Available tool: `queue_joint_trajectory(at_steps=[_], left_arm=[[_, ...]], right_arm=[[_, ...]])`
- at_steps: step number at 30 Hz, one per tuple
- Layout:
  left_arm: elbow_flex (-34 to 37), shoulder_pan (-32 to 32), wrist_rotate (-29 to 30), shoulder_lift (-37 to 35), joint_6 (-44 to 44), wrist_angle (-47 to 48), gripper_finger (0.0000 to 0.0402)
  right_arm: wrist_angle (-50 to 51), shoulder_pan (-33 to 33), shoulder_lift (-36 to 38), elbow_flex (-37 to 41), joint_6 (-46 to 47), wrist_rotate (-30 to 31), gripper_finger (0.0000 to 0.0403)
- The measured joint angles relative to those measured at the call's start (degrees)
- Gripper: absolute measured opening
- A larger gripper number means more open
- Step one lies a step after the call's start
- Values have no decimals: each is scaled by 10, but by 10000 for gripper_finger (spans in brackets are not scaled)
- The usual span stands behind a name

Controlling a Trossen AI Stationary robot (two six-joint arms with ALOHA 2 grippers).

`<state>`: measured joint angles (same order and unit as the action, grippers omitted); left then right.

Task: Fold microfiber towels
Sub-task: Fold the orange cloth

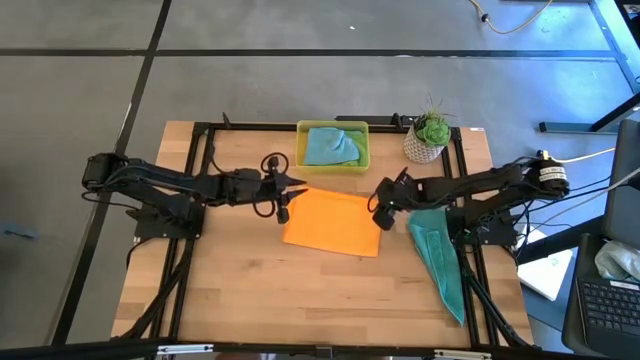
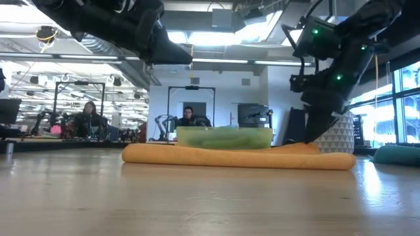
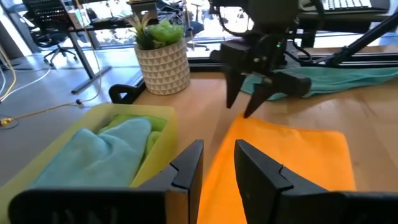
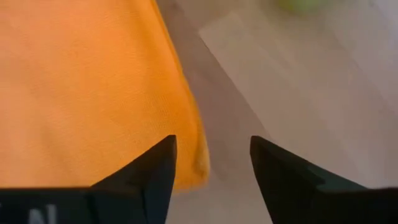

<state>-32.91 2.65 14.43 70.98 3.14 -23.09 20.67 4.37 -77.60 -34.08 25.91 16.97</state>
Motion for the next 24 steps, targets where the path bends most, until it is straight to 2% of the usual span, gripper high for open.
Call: queue_joint_trajectory(at_steps=[2,7,18,24], left_arm=[[0,-5,0,0,0,0,84],[0,-9,1,-1,5,-2,84],[0,-9,18,-2,6,-7,84],[0,-7,20,-2,44,-5,84]], right_arm=[[-30,9,0,7,-15,-8,194],[-38,33,0,22,-25,-78,152],[-55,68,0,34,-73,-61,68],[-63,67,0,34,-109,-112,19]])
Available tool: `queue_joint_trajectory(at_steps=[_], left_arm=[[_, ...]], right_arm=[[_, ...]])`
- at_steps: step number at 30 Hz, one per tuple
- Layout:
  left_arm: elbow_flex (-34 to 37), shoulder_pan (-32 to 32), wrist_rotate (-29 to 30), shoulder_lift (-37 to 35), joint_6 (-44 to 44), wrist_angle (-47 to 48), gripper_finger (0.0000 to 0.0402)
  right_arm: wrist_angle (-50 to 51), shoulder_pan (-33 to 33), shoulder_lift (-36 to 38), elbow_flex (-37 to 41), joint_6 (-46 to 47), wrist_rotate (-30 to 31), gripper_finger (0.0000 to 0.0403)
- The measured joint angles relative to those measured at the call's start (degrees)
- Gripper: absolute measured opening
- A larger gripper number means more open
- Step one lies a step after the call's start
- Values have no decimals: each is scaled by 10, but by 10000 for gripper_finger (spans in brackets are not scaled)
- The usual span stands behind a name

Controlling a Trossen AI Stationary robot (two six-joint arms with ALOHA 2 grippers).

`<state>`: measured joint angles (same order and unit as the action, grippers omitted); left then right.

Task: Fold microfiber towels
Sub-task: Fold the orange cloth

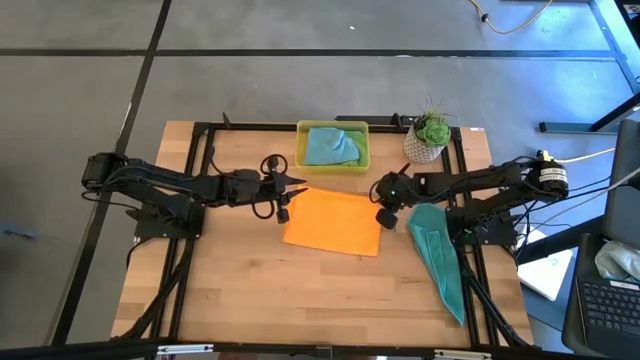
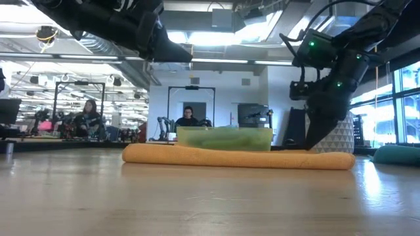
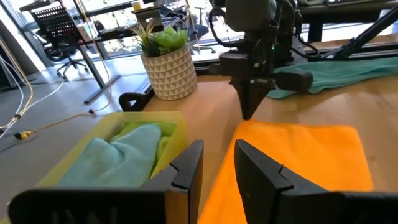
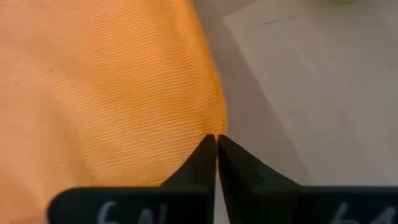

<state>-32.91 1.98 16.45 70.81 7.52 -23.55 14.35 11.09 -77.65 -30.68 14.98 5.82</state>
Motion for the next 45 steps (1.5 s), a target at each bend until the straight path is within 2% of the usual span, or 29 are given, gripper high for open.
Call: queue_joint_trajectory(at_steps=[2,6,13,18,20,24,26,29,32,37,41,45], left_arm=[[0,0,0,0,1,0,84],[0,0,0,0,1,-5,84],[0,0,0,0,2,-10,84],[0,0,-25,0,2,-10,84],[0,0,-25,1,1,-10,84],[0,0,-26,3,-8,-10,84],[0,0,-26,3,-9,-9,84],[0,0,-26,3,-10,-9,84],[0,-1,-26,3,-10,-8,84],[0,-9,-22,3,-10,13,84],[0,-15,-20,3,-10,17,84],[0,-15,-20,3,-15,23,84]], right_arm=[[1,0,0,0,-10,-19,7],[1,0,0,0,-20,-42,10],[3,-5,0,-24,-36,-45,6],[-1,-41,0,-62,-49,-44,3],[1,-61,0,-72,-48,-30,4],[37,-85,0,-74,-41,57,11],[68,-87,0,-74,-20,85,24],[91,-81,0,-74,1,92,61],[70,-78,1,-55,27,97,114],[8,-78,1,-1,14,151,187],[-53,-77,0,25,15,131,207],[-103,-77,0,50,16,97,194]])
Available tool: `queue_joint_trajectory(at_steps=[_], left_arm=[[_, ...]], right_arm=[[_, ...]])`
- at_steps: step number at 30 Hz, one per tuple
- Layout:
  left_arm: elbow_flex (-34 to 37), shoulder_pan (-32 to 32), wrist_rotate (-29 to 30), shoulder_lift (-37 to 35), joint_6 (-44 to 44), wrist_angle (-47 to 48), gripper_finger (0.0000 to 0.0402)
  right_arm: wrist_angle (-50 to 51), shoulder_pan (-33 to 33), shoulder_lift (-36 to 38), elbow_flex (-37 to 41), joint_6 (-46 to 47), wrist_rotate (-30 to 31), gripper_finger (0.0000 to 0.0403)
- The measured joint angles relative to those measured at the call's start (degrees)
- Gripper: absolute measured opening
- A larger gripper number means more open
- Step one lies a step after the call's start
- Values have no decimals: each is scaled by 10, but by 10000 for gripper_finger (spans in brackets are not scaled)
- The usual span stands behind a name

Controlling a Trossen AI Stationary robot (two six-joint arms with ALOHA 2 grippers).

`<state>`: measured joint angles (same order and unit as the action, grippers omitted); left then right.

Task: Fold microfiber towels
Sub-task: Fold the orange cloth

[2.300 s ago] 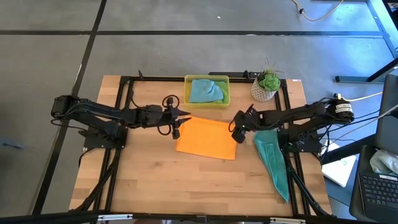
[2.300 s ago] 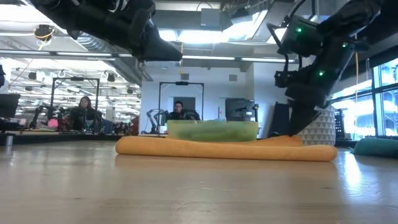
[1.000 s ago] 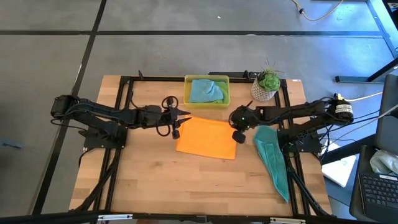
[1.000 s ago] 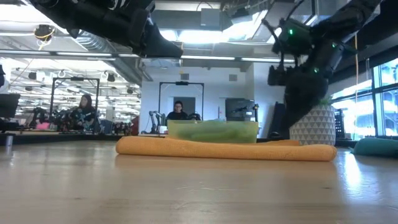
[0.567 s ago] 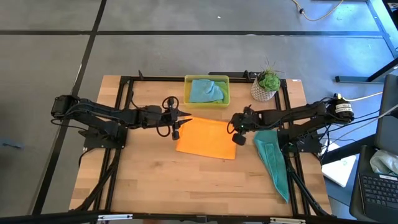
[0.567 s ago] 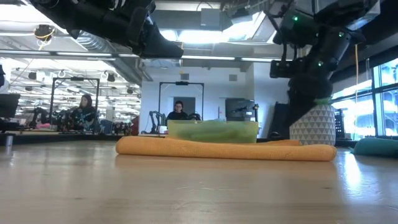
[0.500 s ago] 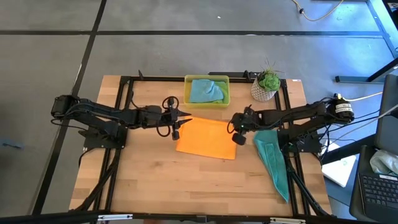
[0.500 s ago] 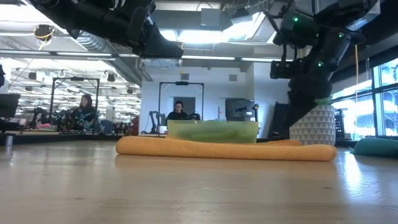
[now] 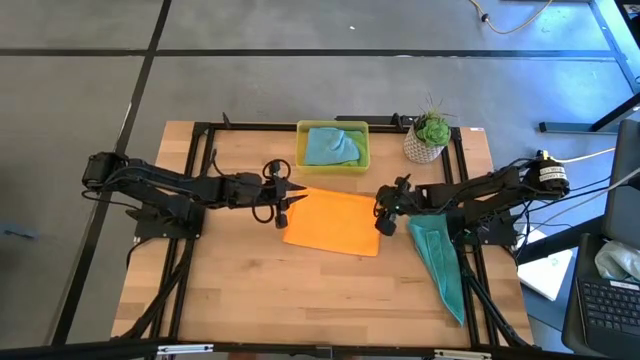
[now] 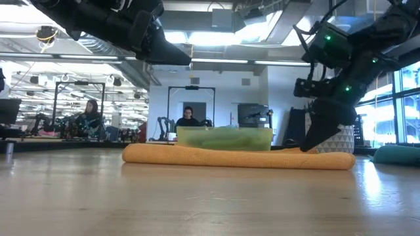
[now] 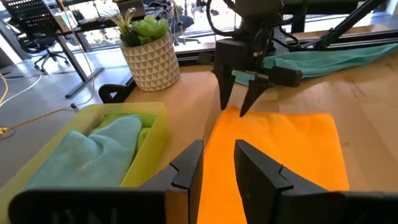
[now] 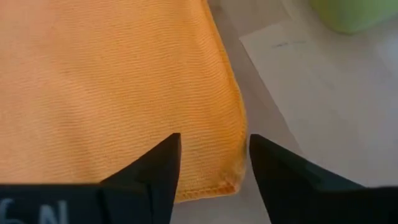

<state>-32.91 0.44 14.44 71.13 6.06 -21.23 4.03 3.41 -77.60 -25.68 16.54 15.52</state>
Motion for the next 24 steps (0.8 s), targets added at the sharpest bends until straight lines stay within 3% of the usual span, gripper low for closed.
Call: queue_joint_trajectory(at_steps=[6,17,24], left_arm=[[0,-12,0,0,-14,2,84],[0,-35,0,0,-31,2,84],[0,-51,13,0,-75,31,84]], right_arm=[[-24,17,0,37,25,-1,136],[-141,-7,0,63,-21,-2,16],[-138,-32,0,58,-20,-2,15]])
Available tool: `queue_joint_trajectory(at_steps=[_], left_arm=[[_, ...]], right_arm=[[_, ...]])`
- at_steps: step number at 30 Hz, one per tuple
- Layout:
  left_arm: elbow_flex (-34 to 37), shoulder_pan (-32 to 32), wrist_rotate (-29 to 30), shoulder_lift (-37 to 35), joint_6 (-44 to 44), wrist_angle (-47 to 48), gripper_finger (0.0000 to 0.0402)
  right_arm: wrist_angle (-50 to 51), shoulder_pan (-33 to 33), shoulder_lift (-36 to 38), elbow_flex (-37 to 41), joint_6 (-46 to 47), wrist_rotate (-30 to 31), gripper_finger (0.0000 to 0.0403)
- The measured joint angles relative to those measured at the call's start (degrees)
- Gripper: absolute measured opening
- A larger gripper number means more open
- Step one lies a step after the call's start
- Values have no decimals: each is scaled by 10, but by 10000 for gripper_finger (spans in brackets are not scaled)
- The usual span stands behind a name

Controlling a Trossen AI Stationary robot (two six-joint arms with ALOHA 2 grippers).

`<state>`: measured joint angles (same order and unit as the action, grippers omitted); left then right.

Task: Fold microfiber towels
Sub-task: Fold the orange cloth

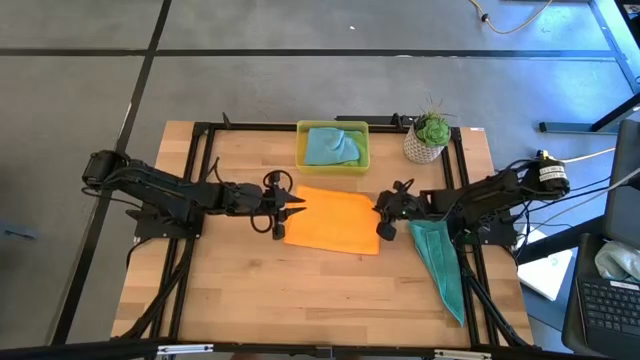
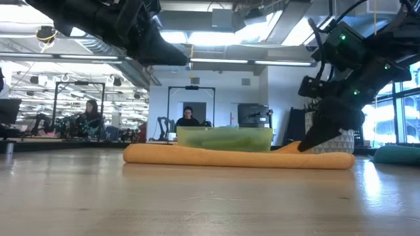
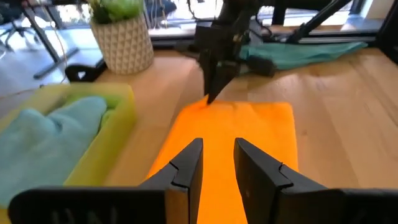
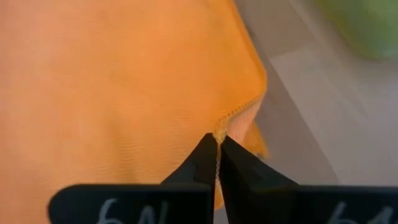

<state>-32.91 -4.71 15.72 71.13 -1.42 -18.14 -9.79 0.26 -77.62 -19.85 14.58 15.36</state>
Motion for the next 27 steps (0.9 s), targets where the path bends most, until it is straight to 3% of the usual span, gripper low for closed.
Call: queue_joint_trajectory(at_steps=[6,12,19,27], left_arm=[[0,-12,3,0,-15,33,84],[0,-33,-81,0,-16,48,84],[0,-66,-53,0,-15,27,84],[0,-110,-54,0,-15,-19,84]], right_arm=[[-2,-51,0,-46,-13,0,9],[-3,-123,0,-109,-20,-6,7],[-4,-200,0,-159,-11,-83,8],[-7,-276,-25,-162,46,-91,9]])
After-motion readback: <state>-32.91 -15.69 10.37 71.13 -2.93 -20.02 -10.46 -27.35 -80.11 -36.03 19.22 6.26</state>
